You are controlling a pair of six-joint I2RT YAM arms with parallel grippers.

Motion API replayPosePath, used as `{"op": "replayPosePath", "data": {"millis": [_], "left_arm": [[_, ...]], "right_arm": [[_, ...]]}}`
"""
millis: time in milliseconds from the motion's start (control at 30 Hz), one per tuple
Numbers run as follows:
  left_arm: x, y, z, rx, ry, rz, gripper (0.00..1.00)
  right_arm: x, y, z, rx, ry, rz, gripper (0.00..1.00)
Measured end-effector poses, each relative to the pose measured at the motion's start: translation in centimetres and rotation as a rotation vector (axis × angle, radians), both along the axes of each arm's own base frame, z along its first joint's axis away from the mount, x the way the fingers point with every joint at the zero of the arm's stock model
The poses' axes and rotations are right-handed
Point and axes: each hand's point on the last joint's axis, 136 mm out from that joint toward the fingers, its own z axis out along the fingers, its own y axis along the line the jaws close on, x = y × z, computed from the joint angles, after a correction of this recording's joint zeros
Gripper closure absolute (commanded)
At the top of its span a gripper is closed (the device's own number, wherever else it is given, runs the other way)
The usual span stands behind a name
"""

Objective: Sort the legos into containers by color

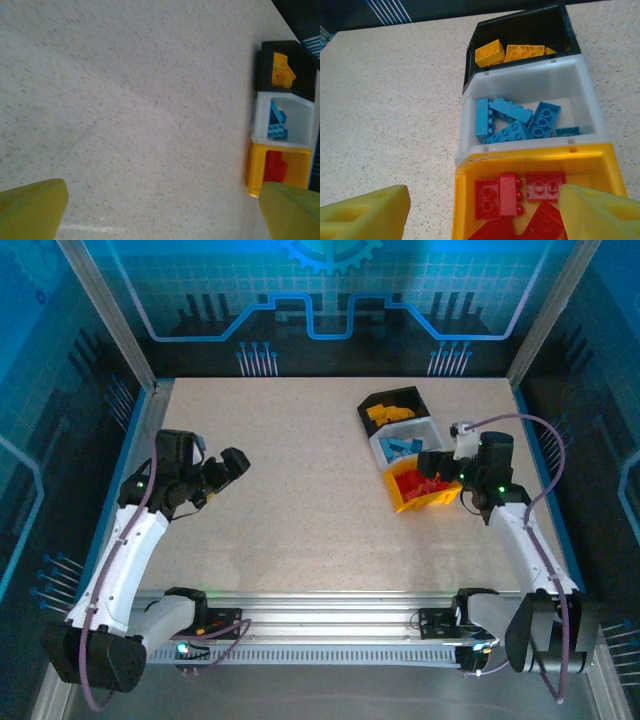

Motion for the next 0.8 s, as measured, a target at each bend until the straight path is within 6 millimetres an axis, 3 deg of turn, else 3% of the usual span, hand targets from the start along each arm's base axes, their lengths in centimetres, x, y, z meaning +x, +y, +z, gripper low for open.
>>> {"op": "replayPosePath", "data": {"millis": [167,367,567,800], "left_arm": [[0.6,2.3,0.2,0.105,-0.053,0.087,0.01],[-0.1,5.3,-0.6,0.238,-0.208,0.184,0.01],[0.4,7.0,-3.2,0.388,-0.260,0.183,0.01],[2.2,8.2,-3.6,0.514,-0.329,0.187,0.01]], "right_arm": [[-0.3,-2.0,1.5,-0.025,-0.095,-0.095,0.01],[-1.0,-3.6,1.1,-0.080,-0.178,-0.175,0.00],[-1.2,-4.2,-2.9,-0.111,-0.165,-0.197,0.00],[0.2,-4.7,-7.9,-0.125,-0.097,-0.210,0.00]]}}
